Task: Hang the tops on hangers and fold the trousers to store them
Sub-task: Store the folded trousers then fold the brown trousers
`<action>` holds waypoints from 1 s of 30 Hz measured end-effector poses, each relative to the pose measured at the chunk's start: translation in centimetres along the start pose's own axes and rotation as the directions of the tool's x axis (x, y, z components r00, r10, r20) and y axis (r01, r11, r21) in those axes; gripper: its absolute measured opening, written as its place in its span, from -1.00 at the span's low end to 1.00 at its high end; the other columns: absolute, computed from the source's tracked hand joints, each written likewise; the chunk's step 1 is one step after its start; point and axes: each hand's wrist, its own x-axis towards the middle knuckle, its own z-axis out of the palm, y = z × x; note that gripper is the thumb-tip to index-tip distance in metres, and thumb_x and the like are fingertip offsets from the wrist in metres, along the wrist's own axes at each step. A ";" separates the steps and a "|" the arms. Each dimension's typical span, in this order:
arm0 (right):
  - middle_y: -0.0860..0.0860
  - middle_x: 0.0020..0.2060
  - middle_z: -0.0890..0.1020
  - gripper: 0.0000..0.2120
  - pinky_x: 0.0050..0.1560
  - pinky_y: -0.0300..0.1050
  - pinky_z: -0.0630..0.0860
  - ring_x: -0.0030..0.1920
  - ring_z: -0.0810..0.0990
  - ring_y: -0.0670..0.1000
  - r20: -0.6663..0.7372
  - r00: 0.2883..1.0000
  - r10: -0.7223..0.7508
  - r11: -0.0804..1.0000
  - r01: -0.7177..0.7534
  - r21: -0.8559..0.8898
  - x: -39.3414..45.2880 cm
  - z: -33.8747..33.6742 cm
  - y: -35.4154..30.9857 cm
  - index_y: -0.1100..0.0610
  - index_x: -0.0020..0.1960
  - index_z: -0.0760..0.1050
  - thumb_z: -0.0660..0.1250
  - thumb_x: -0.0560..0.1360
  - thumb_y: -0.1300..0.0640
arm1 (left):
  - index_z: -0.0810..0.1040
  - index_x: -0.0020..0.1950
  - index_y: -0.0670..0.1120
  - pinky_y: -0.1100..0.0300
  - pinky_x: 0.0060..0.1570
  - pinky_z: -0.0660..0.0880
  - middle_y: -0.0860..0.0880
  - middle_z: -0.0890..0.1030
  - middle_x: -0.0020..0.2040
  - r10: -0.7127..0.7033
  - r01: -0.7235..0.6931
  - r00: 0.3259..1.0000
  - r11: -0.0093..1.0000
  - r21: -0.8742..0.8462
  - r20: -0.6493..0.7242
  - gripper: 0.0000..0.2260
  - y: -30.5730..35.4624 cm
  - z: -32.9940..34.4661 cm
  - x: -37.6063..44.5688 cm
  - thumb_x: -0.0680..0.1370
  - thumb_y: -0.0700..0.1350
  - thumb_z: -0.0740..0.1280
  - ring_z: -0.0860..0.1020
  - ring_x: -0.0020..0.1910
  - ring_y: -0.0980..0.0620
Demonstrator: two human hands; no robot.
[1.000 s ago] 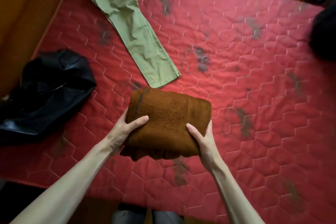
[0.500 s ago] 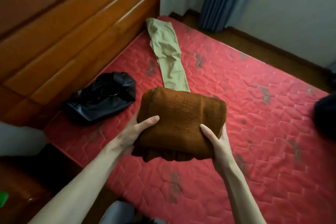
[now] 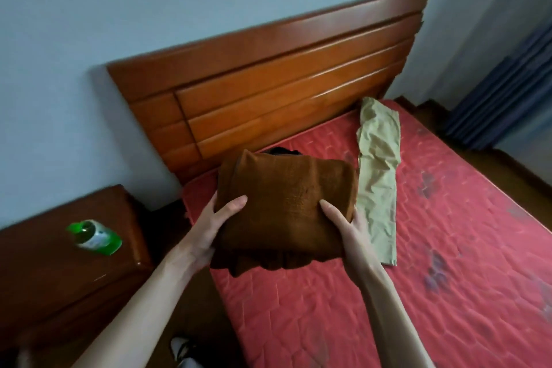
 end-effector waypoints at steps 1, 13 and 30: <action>0.06 0.15 0.74 -0.48 -0.11 -0.01 0.70 0.12 0.75 0.14 0.038 0.999 0.011 1.000 -0.011 -0.013 0.7 1.6 -0.3 -0.10 0.26 0.62 0.62 0.37 -0.25 | 0.56 0.32 0.27 0.16 0.00 0.66 0.08 0.69 0.25 0.008 -0.009 0.999 1.000 -0.016 -0.038 -0.34 0.4 -1.5 -0.5 0.26 0.25 0.67 0.68 0.20 0.02; 0.00 0.20 0.73 -0.24 0.02 -0.05 0.70 0.17 0.73 0.07 0.407 0.908 0.104 0.994 -0.082 -0.070 4.3 25.5 -1.6 -0.06 0.40 0.51 0.66 0.29 -0.26 | 0.58 0.37 0.17 0.08 -0.03 0.68 0.00 0.71 0.22 0.106 -0.175 0.911 0.974 -0.143 -0.398 -0.21 7.4 -19.8 -8.6 0.18 0.24 0.71 0.71 0.15 -0.05; 0.05 0.16 0.74 -0.19 -0.01 -0.02 0.71 0.12 0.75 0.13 0.769 0.555 0.317 0.947 -0.136 -0.292 1.8 58.7 2.2 -0.04 0.42 0.47 0.64 0.25 -0.24 | 0.67 0.05 0.41 -0.05 0.04 0.67 0.11 0.72 0.15 0.106 -0.464 0.603 0.853 -0.240 -0.791 -0.43 10.0 -41.9 -24.0 0.09 0.32 0.72 0.72 0.12 -0.05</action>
